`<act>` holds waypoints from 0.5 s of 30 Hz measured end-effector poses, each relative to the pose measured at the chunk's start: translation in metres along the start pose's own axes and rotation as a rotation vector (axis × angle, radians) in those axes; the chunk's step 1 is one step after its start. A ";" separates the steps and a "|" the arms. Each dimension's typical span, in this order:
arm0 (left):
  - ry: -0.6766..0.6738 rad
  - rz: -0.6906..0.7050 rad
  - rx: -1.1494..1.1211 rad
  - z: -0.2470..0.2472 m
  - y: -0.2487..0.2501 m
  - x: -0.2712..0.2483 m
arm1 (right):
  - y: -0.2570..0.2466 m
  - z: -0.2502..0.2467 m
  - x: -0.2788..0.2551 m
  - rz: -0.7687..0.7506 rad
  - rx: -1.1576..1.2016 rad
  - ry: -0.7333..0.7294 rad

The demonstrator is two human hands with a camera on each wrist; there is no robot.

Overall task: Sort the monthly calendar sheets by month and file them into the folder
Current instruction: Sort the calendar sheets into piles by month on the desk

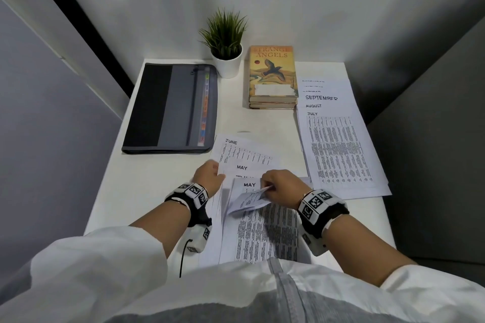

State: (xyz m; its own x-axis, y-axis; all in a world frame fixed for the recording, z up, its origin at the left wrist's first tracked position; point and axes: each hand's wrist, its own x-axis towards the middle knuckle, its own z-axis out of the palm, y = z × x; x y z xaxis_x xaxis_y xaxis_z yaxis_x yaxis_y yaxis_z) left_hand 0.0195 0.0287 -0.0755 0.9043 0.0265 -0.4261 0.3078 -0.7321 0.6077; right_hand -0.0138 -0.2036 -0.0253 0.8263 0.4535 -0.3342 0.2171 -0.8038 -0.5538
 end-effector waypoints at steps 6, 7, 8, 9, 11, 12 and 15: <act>-0.009 0.336 0.141 0.003 0.000 0.001 | -0.007 0.012 0.001 -0.020 -0.017 -0.025; -0.056 0.315 0.174 0.005 0.000 0.002 | -0.007 0.015 0.000 -0.032 -0.011 -0.027; -0.082 0.284 0.180 0.006 0.001 0.003 | -0.008 0.016 -0.001 -0.043 0.001 -0.027; -0.090 0.252 0.167 0.007 0.001 0.003 | -0.008 0.017 -0.001 -0.051 0.014 -0.026; -0.106 0.208 0.156 0.008 0.002 0.004 | -0.008 0.015 -0.004 -0.061 0.030 -0.019; -0.126 0.193 0.174 0.007 0.002 0.004 | -0.008 0.013 -0.005 -0.064 0.037 -0.018; -0.191 0.196 0.212 0.002 0.008 0.002 | -0.006 0.011 -0.008 -0.072 0.034 -0.020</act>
State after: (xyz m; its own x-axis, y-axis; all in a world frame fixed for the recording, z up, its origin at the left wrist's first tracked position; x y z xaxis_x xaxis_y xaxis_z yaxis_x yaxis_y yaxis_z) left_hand 0.0228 0.0210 -0.0727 0.8623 -0.2414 -0.4451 0.0475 -0.8366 0.5457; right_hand -0.0276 -0.1983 -0.0278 0.7986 0.5174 -0.3074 0.2573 -0.7553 -0.6028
